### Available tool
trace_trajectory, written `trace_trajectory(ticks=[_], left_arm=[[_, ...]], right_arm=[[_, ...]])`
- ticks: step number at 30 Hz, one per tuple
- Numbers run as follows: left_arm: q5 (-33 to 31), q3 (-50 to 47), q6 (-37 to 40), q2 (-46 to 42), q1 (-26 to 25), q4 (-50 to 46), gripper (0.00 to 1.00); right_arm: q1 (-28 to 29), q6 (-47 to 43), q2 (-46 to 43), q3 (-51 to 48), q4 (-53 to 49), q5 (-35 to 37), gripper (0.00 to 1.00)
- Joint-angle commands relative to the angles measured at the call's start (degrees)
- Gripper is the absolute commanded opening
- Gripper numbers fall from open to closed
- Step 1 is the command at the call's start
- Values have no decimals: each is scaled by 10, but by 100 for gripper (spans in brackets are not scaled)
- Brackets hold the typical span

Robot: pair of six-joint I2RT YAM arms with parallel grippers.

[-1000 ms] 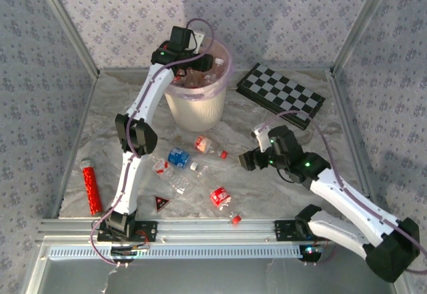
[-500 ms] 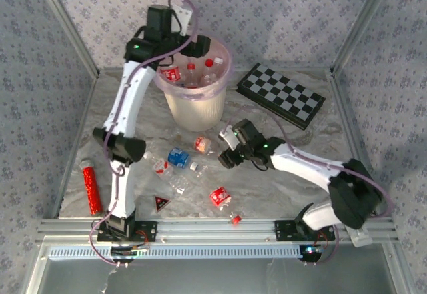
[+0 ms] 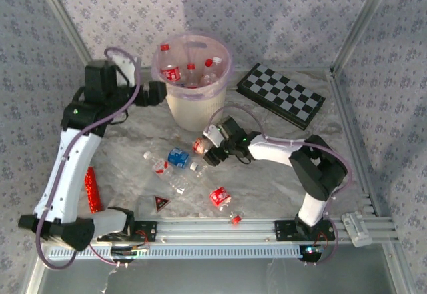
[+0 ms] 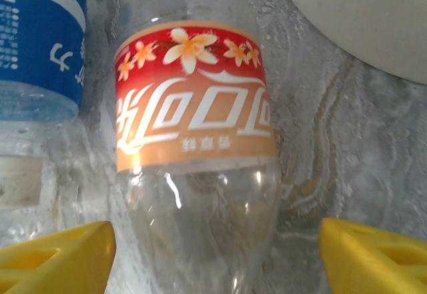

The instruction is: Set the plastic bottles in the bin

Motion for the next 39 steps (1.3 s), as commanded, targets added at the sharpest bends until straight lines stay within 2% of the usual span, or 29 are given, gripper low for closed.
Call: trace_trajectory(ticks=[1, 4, 9, 17, 23, 26, 29, 33, 39], left_arm=[[52, -86, -76, -39, 20, 29, 100], [77, -178, -127, -79, 35, 86, 100], [77, -296, -203, -108, 42, 193, 98], [78, -327, -233, -93, 42, 240, 96], [-14, -350, -261, -143, 42, 256, 94], [-23, -356, -278, -162, 42, 266, 93], [15, -354, -307, -167, 42, 288, 94], [76, -367, -361, -172, 41, 356, 100], [113, -407, -441, -179, 28, 445, 100]], right_arm=[[-5, -19, 26, 29, 1, -28, 79], [-9, -23, 40, 39, -5, -43, 77], [-14, -32, 64, 57, -25, -56, 71], [-23, -43, 32, 57, -49, -50, 49], [-23, -66, -38, 54, -86, -10, 41], [-23, -73, -87, 45, -99, 8, 39], [-23, -75, -145, 31, -109, 12, 36], [-19, -68, -209, 13, -120, -20, 31], [-1, -30, -292, -30, -71, -38, 30]])
